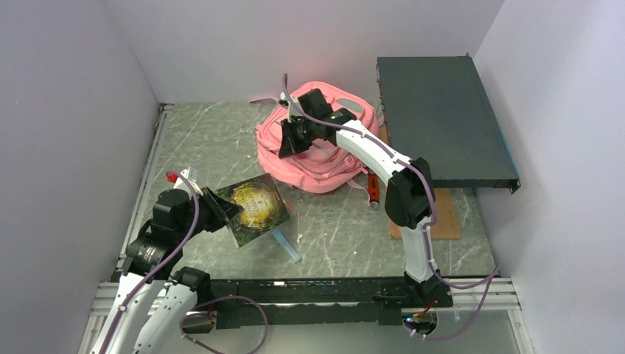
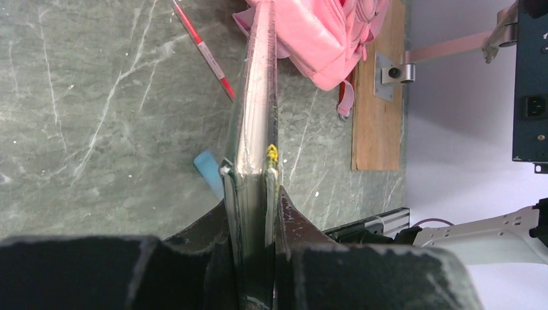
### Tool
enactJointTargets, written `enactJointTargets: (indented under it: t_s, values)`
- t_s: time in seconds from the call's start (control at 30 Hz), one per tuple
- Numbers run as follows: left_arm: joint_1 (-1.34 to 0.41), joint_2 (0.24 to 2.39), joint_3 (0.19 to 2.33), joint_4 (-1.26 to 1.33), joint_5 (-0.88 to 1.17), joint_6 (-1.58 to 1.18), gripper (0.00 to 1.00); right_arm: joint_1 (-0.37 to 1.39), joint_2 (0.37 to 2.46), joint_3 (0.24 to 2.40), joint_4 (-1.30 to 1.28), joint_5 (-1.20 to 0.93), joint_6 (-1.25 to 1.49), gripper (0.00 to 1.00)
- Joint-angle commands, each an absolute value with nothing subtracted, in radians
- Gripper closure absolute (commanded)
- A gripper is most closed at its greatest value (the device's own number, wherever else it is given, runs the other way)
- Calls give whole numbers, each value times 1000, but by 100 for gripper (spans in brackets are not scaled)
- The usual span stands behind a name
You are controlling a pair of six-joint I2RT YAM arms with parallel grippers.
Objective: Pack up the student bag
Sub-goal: Place the book in the student bag.
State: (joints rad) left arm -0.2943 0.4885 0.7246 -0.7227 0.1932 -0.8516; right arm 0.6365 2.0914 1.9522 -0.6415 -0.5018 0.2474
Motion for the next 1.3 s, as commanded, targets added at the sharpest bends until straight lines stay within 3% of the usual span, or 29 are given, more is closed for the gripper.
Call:
enactJointTargets:
  t_s: [0.0,0.23,0.33,0.53,0.77,0.93,1.27]
  values:
    - [-293,490,767,-596,249,-873,100,668,1987,2003,-572,-507,243,92]
    - [-293,503,727,-545,287,-902,100,676,2013,1956,-539,-463,224,89]
    - [-293,509,727,-556,288,-898,100,680,2043,1979,-557,-442,215,100]
    - [-293,491,700,-507,284,-960,100,722,1958,1940,-505,-310,181,100]
    - [-293,600,515,-25,363,-1235,100,721,1926,2057,-536,-285,313,100]
    - [-293,745,468,272,379,-1286,100,712,1921,2073,-477,-364,395,100]
    - [-295,902,489,525,284,-1313,100,704,1916,2108,-471,-385,416,100]
